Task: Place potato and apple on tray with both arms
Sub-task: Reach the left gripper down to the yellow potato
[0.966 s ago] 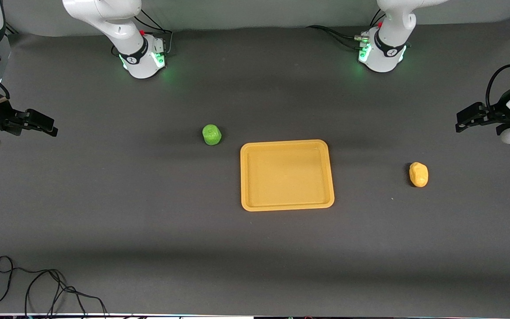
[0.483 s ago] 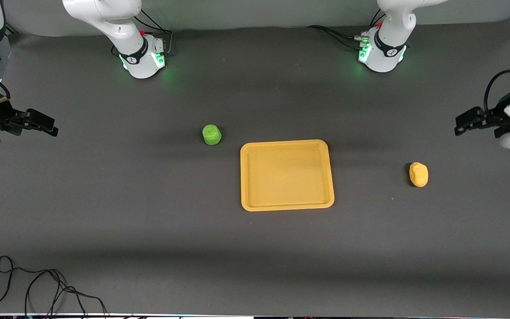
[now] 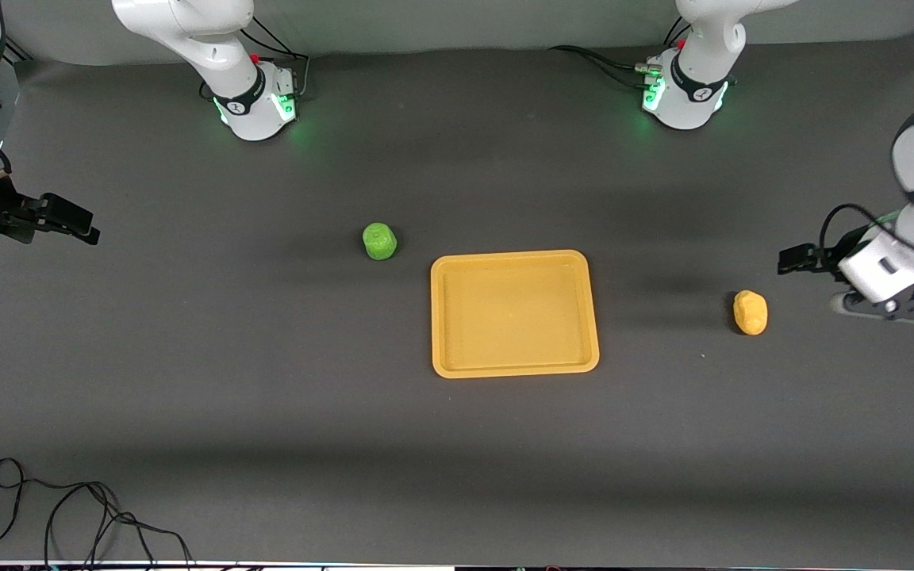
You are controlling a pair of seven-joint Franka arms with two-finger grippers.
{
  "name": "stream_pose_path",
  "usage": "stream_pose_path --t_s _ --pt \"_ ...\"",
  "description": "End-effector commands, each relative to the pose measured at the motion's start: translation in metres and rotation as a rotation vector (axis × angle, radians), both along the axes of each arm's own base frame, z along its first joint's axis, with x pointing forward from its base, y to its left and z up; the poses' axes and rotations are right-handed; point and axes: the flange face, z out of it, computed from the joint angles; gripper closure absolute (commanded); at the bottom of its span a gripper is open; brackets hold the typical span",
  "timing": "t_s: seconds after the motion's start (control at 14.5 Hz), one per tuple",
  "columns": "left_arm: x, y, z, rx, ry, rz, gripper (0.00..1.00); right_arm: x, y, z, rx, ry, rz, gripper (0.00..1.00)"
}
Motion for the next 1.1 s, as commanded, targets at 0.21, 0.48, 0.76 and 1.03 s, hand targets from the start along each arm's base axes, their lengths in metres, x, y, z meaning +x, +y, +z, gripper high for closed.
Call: stream_pose_path --t_s 0.21,0.48,0.76,1.03 --pt "-0.029 -0.003 -0.136 -0.021 0.013 -0.035 0.00 -0.003 0.018 0.005 0.019 -0.003 0.037 0.00" --pt "-0.021 0.014 -0.177 -0.012 0.013 -0.095 0.01 -0.029 0.114 -0.007 0.033 0.013 0.022 0.00" --pt "-0.013 0.019 -0.204 0.006 -0.025 -0.129 0.01 -0.079 0.205 -0.033 0.033 -0.001 -0.005 0.00" --pt "-0.005 0.013 -0.205 0.010 -0.074 -0.115 0.46 -0.155 0.284 -0.078 0.012 0.016 -0.016 0.00"
